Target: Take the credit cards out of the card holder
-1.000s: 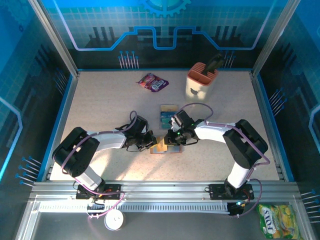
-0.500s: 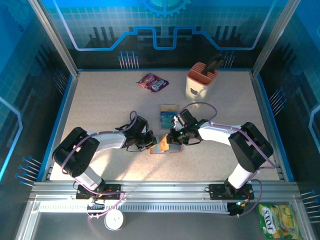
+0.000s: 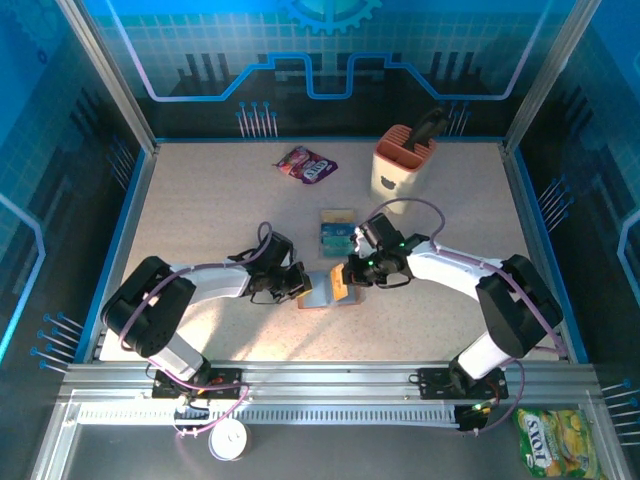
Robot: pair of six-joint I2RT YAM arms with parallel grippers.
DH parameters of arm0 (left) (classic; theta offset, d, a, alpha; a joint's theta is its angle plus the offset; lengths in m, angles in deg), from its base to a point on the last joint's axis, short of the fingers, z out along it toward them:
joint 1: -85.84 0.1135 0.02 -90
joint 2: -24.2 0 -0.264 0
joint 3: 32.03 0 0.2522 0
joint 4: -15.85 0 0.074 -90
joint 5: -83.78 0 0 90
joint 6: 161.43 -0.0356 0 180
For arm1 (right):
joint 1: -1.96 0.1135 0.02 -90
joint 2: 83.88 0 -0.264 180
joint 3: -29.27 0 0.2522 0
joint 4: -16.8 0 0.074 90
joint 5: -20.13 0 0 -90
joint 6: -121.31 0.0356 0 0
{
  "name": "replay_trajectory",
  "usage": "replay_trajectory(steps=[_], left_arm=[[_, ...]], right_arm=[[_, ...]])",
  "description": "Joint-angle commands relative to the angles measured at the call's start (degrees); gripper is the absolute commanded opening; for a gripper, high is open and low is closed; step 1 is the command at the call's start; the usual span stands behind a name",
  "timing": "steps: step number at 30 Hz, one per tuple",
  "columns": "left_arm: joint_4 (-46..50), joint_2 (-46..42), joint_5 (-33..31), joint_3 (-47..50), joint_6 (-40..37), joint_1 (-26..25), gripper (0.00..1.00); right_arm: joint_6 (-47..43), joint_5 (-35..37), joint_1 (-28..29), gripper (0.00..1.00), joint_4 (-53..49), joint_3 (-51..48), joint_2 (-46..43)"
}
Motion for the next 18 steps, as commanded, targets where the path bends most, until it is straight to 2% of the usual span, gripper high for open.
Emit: replay_trajectory(steps=[1, 9, 18], left_arm=[[4.24, -1.24, -1.43, 1.16, -2.13, 0.79, 0.03], [4.11, -1.02, -1.03, 1.43, -2.95, 1.64, 0.03], [5.92, -0.74, -1.83, 1.18, -5.21, 2.69, 0.04]], right_arm=[[-4.78, 2.17, -1.55, 0.08, -5.55, 3.53, -1.82], [-17.06, 6.4, -3.43, 0.05, -13.93, 11.48, -0.58], [-37.83, 12.36, -4.14, 0.01, -19.89, 21.26, 2.44]])
